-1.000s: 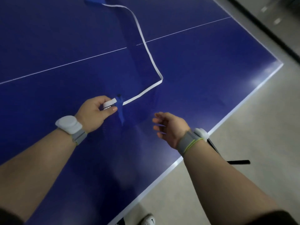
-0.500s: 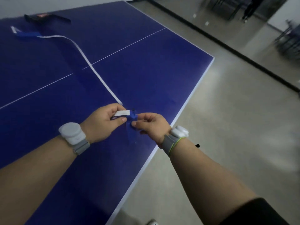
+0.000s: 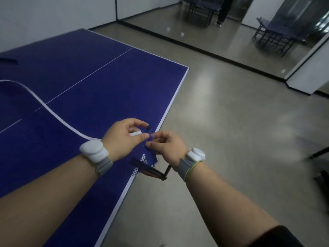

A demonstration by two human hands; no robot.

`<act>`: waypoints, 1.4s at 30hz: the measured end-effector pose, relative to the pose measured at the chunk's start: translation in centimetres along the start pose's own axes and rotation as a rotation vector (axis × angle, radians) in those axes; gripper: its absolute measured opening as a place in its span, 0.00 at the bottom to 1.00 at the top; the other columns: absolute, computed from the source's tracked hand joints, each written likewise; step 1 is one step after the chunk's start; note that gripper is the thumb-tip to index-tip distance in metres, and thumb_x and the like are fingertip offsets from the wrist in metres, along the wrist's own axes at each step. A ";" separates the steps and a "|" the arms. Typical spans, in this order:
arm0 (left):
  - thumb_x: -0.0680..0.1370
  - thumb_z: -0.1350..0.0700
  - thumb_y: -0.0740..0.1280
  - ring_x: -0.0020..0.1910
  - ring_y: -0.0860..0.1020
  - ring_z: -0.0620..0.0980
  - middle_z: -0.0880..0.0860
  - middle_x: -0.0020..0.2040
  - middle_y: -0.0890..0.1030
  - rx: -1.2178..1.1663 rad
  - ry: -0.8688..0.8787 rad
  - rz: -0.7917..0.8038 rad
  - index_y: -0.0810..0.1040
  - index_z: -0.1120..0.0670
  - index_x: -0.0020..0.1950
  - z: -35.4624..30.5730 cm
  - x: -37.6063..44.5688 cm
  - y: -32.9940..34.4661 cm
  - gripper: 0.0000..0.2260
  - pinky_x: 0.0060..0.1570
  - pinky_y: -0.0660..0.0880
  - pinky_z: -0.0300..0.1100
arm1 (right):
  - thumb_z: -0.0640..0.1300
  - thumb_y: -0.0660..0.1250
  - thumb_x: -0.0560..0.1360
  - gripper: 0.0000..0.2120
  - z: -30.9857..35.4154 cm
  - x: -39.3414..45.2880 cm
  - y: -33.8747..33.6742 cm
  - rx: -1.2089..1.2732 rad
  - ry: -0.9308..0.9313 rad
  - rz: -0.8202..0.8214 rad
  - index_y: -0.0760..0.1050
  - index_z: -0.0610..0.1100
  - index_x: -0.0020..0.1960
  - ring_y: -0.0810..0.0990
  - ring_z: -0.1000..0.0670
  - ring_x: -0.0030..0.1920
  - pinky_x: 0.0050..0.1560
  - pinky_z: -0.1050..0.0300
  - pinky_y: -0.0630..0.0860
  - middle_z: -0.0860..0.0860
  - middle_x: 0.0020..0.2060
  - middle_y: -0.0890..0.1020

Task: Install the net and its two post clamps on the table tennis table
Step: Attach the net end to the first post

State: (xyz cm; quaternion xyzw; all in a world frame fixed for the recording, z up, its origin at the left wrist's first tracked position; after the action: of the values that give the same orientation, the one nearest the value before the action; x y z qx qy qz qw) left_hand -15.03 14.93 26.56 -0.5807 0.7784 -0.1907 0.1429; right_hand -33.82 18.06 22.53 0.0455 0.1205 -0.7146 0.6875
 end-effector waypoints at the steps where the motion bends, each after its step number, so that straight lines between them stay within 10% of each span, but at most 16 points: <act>1: 0.76 0.50 0.77 0.45 0.84 0.44 0.45 0.43 0.86 0.015 0.010 0.010 0.85 0.44 0.55 -1.1 0.5 1.0 0.08 0.48 0.79 0.38 | 0.34 0.80 0.72 0.10 0.3 0.0 -1.4 0.010 -0.004 -0.001 0.82 0.41 0.50 0.84 0.41 0.44 0.50 0.43 0.81 0.39 0.42 0.86; 8: 0.77 0.49 0.74 0.46 0.83 0.41 0.42 0.44 0.86 0.121 0.091 0.024 0.85 0.40 0.49 -6.4 3.7 5.8 0.03 0.50 0.79 0.42 | 0.40 0.84 0.65 0.16 -0.4 2.4 -9.5 -0.062 -0.018 0.060 0.84 0.40 0.50 0.88 0.35 0.50 0.59 0.41 0.84 0.37 0.50 0.88; 12: 0.77 0.48 0.74 0.43 0.82 0.43 0.44 0.43 0.85 0.164 0.076 0.021 0.84 0.41 0.48 -7.1 4.4 8.0 0.01 0.48 0.79 0.42 | 0.40 0.82 0.70 0.06 -2.6 3.7 -12.2 -0.367 -0.009 0.122 0.86 0.45 0.44 0.86 0.53 0.38 0.49 0.50 0.84 0.50 0.38 0.89; 21: 0.59 0.38 0.83 0.45 0.81 0.39 0.39 0.50 0.83 0.652 -0.003 0.335 0.75 0.38 0.65 -1.5 7.9 10.2 0.36 0.40 0.79 0.41 | 0.46 0.79 0.75 0.08 -6.9 4.3 -12.2 -0.687 -0.007 0.073 0.83 0.45 0.41 0.80 0.48 0.35 0.37 0.55 0.76 0.47 0.37 0.86; 26: 0.72 0.44 0.72 0.38 0.82 0.49 0.45 0.38 0.83 0.838 -0.061 0.484 0.79 0.45 0.43 2.6 9.1 11.1 0.07 0.36 0.79 0.45 | 0.45 0.78 0.75 0.07 -10.1 4.5 -11.1 -0.654 0.087 0.031 0.85 0.42 0.45 0.79 0.48 0.37 0.40 0.51 0.80 0.43 0.42 0.87; 42: 0.77 0.49 0.69 0.35 0.78 0.49 0.47 0.40 0.79 1.234 0.400 0.672 0.74 0.44 0.44 5.9 13.1 13.6 0.05 0.32 0.71 0.43 | 0.48 0.78 0.70 0.09 -14.7 5.4 -8.3 -0.719 0.361 -0.077 0.84 0.46 0.48 0.87 0.45 0.42 0.48 0.47 0.85 0.49 0.41 0.88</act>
State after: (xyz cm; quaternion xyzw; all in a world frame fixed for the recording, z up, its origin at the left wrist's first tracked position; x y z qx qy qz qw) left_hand -27.66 5.06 15.06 -0.0782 0.6767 -0.6428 0.3502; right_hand -43.83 16.53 7.97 -0.0774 0.4834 -0.6325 0.6002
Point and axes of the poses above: each hand's wrist, its own x-axis towards the middle knuckle, its own y-axis out of the palm, z = x × y, the point moved 1 cm from there along x, towards the middle knuckle
